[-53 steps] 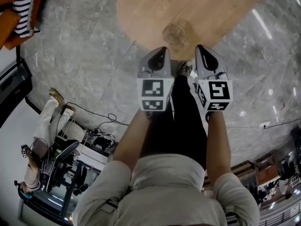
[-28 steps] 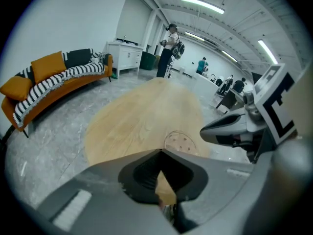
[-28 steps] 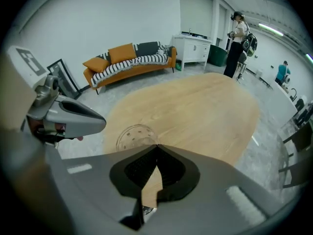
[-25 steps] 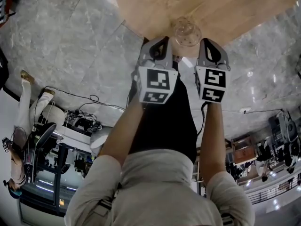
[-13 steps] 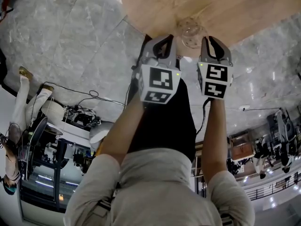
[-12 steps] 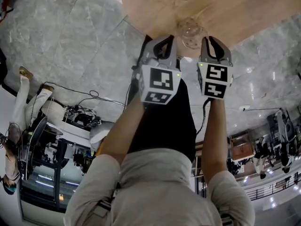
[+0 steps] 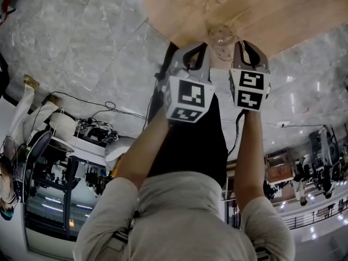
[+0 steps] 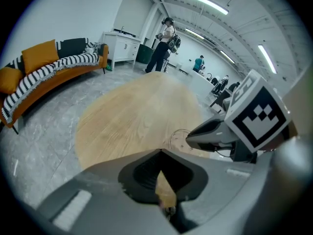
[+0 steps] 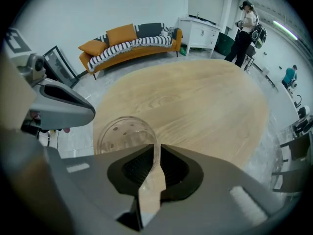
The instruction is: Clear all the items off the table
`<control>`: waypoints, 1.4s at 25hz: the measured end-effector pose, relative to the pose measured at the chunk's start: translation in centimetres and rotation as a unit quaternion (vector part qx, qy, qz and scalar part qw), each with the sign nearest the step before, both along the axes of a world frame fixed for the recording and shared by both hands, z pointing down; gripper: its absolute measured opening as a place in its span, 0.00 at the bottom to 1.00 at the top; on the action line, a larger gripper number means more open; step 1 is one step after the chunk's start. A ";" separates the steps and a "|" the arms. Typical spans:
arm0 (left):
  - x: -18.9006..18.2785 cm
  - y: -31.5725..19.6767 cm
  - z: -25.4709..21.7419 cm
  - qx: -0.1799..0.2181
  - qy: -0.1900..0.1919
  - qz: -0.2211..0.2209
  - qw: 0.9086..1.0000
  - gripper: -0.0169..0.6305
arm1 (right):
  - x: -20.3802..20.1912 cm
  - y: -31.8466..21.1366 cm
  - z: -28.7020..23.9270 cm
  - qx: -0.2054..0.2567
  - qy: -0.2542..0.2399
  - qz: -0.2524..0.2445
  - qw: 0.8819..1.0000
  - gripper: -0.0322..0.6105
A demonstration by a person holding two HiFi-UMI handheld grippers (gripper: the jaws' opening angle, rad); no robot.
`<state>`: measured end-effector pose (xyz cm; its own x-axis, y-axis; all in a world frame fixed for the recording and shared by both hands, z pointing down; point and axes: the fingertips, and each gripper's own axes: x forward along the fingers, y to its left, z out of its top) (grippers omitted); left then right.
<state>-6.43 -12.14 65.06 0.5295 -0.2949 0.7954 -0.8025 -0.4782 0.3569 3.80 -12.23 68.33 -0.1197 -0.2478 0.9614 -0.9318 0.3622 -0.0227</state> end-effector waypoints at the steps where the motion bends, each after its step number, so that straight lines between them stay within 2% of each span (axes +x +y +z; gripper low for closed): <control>1: 0.1 0.0 0.1 -0.002 0.001 0.001 1.000 0.06 | -0.1 0.0 0.3 -0.004 0.000 0.000 1.000 0.13; 13: 0.1 -0.5 0.7 -0.011 0.001 0.009 1.000 0.06 | -0.2 -0.2 2.3 -0.026 0.005 -0.003 1.000 0.12; 35: 0.3 0.1 0.6 -0.022 0.000 0.009 1.000 0.06 | -0.3 -0.2 3.4 -0.039 0.004 -0.010 0.999 0.11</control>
